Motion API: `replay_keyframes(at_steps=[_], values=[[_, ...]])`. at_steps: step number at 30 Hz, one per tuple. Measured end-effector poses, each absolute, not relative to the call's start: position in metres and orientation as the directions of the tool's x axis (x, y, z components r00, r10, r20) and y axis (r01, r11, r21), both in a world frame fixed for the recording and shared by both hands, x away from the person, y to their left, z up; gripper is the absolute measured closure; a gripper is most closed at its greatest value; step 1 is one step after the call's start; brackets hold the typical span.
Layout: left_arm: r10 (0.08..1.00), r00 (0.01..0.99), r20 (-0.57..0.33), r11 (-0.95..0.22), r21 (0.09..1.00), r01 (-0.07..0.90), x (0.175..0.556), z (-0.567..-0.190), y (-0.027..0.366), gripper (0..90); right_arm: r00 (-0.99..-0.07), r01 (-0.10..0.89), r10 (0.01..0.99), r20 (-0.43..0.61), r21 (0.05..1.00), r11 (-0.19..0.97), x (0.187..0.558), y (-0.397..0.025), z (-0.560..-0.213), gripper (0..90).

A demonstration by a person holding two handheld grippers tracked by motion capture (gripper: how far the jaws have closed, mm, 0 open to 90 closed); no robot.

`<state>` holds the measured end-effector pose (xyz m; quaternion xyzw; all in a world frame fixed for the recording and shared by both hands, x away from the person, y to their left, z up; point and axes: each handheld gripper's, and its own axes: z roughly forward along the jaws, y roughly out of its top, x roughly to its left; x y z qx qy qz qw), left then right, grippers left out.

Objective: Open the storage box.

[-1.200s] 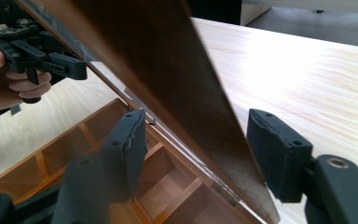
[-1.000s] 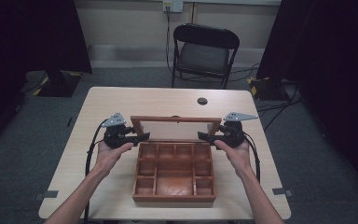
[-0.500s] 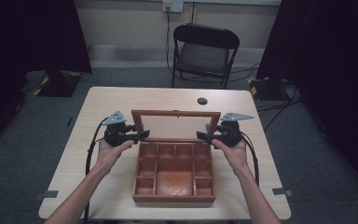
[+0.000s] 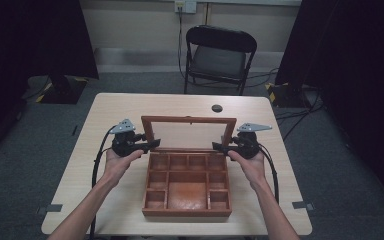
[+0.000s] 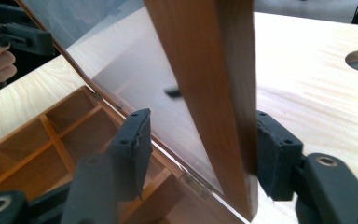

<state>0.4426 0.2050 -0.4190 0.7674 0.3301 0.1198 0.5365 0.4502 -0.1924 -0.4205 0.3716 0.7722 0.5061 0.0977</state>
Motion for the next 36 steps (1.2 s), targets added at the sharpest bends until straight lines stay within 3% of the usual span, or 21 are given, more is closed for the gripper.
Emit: replay_keyframes(at_steps=[36], values=[[0.67, 0.715, -0.2, -0.205, 0.876, 0.437, 0.457, -0.442, 0.205, 60.0, -0.668, 0.492, 0.703, 0.246, 0.854, 0.169, 0.462, -0.196, -0.434, 50.5]])
